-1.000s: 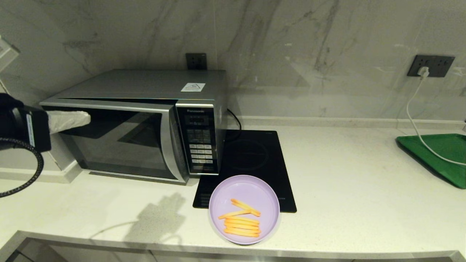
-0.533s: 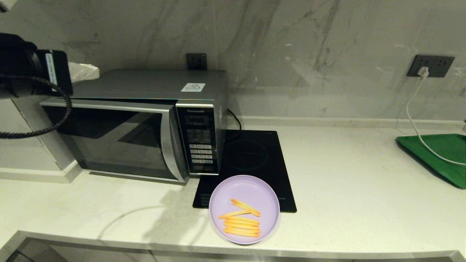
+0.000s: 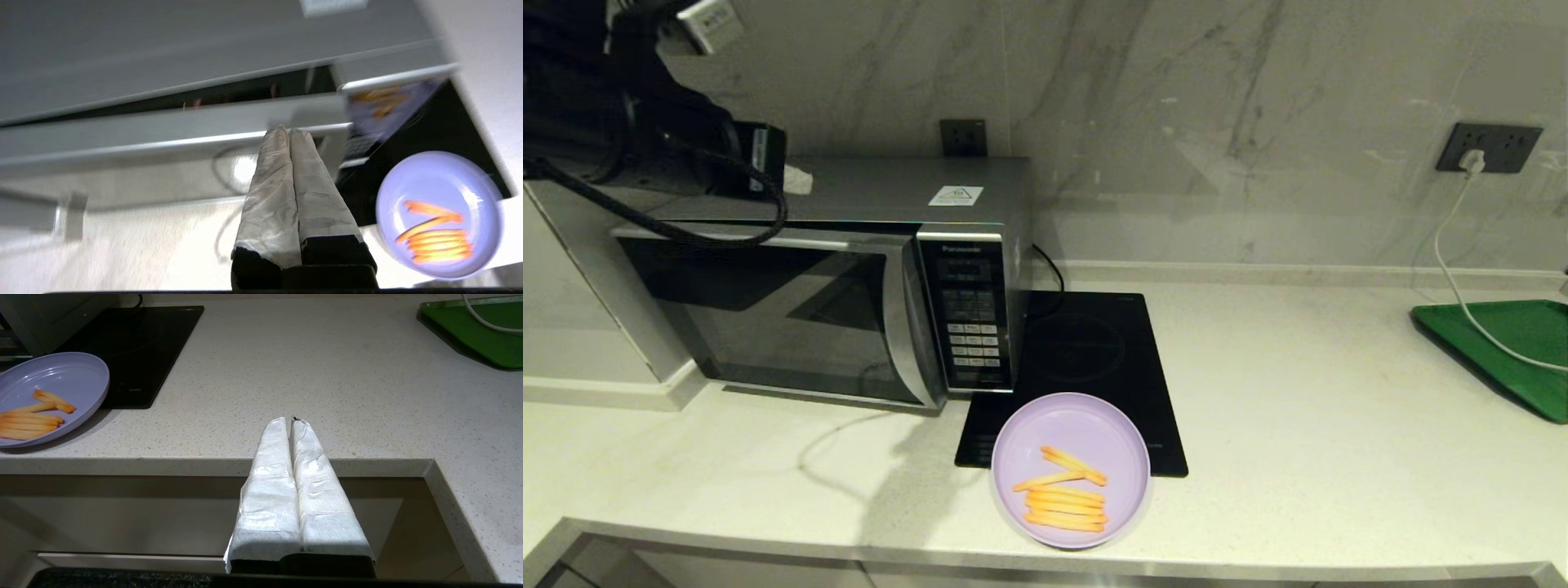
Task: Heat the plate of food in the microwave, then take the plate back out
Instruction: Open the microwave oven
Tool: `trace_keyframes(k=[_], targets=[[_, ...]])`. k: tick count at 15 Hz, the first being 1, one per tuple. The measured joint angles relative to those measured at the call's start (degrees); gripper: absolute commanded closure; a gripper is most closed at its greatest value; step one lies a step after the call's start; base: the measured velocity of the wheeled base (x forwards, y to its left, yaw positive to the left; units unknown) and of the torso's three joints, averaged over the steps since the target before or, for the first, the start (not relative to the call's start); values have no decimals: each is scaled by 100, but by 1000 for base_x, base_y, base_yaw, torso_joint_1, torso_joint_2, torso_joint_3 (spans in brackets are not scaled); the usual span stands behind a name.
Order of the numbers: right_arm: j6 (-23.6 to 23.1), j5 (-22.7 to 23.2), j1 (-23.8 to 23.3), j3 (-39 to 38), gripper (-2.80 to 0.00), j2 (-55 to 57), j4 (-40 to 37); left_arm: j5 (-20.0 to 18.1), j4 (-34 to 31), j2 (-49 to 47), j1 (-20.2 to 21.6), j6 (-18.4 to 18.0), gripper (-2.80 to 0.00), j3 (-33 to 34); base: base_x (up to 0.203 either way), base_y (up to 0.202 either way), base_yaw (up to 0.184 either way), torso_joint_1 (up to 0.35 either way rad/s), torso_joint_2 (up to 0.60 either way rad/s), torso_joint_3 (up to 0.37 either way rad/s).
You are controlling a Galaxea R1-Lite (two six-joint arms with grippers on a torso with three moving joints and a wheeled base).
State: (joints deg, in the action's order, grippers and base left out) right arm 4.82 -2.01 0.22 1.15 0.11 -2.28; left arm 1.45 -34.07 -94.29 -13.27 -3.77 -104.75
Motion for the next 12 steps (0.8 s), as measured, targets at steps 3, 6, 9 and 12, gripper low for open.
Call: trace_keyframes(k=[3, 6, 9, 12], targets=[[0, 1, 2, 0, 0, 0, 2, 372, -279, -450, -120, -3, 0, -278, 0, 0, 0, 0, 0, 0], [-1, 0, 0, 0, 0, 0, 0, 398, -263, -811, -171, 22, 0, -597, 0, 0, 0, 0, 0, 0], [0, 0, 0, 0, 0, 0, 0, 404, 61, -1073, -182, 3, 0, -680, 0, 0, 0, 0, 0, 0], [0, 1, 5, 0, 0, 0, 1, 404, 128, -1257, -186, -17, 0, -688, 0, 0, 0, 0, 0, 0]])
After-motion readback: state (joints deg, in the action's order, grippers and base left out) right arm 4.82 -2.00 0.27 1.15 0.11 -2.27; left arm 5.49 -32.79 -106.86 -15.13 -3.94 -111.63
